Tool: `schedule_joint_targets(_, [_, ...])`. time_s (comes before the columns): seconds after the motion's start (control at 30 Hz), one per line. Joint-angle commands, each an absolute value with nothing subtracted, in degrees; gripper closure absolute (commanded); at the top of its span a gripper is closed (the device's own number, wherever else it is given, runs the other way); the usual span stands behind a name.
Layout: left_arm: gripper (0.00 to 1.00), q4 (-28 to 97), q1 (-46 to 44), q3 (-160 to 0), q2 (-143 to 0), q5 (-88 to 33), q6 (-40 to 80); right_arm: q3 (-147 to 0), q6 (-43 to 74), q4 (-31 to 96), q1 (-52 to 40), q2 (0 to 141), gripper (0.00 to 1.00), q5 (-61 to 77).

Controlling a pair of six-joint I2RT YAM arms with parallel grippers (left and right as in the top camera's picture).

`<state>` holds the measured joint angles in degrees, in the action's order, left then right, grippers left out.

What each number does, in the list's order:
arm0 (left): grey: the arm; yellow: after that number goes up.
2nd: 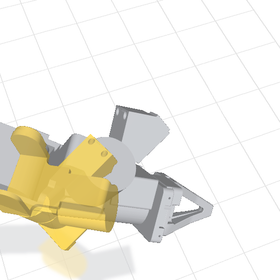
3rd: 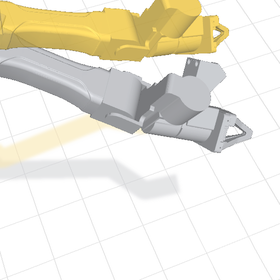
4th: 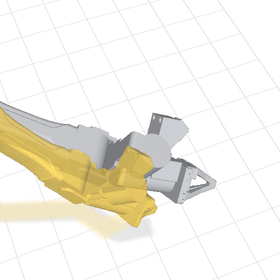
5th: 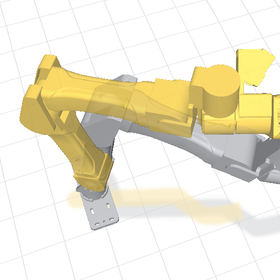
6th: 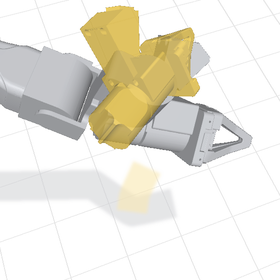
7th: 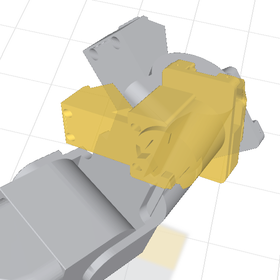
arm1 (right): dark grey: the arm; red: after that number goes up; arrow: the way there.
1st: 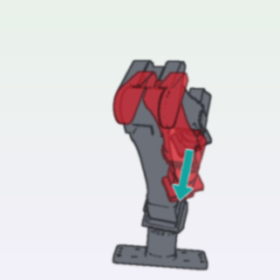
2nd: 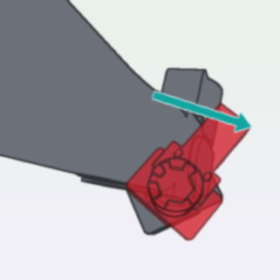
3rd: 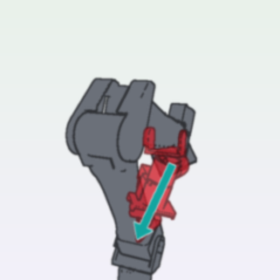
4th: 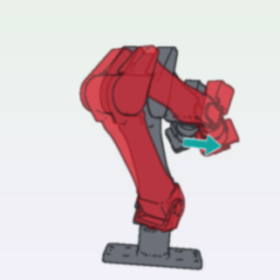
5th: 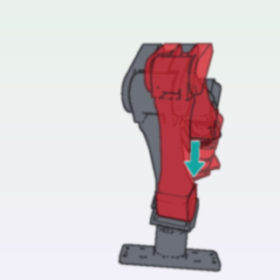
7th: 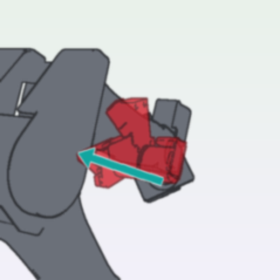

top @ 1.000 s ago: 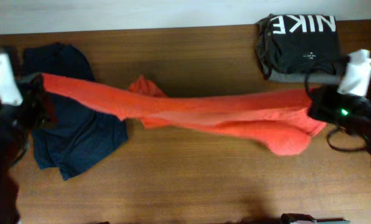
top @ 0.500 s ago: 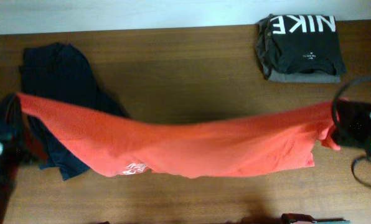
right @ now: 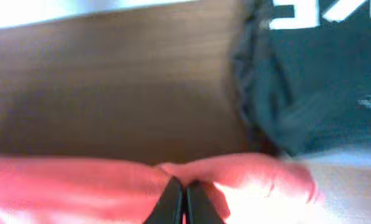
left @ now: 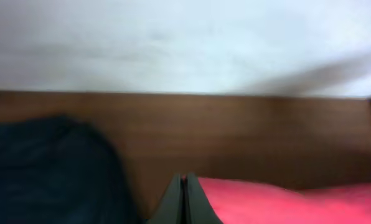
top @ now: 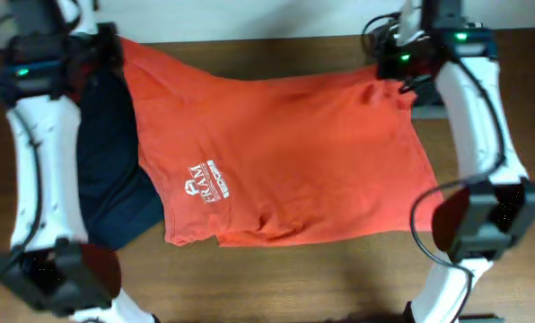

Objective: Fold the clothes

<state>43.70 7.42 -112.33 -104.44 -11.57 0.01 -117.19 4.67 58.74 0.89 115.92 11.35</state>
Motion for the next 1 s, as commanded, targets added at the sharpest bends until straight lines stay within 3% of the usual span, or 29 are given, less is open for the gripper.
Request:
schedule_joint_targets(0.0, [0.99,36.75,3.05,-112.66,-113.78,-11.53,-0.05,-117.64,4.75,52.71,-2.0,122.48,0.96,11.31])
schedule_joint_targets(0.2, [0.99,29.45,0.43,-112.66,-124.22,-7.9,-0.03,-117.64,5.13,45.41,-2.68,129.56,0.96,9.58])
schedule_joint_targets(0.5, [0.99,25.82,0.43,-112.92,-127.07,-2.52,-0.03,-118.1,4.73,42.04,-2.5,130.39,0.96,7.05])
schedule_joint_targets(0.7, [0.99,30.02,0.43,-113.99,-125.4,-2.57,-0.01,-119.7,4.69,47.48,-1.3,127.42,0.96,7.03])
schedule_joint_targets(0.97, [0.99,44.29,0.43,-115.61,-116.77,-2.57,-0.03,-130.17,1.39,68.4,4.56,125.34,0.96,8.49])
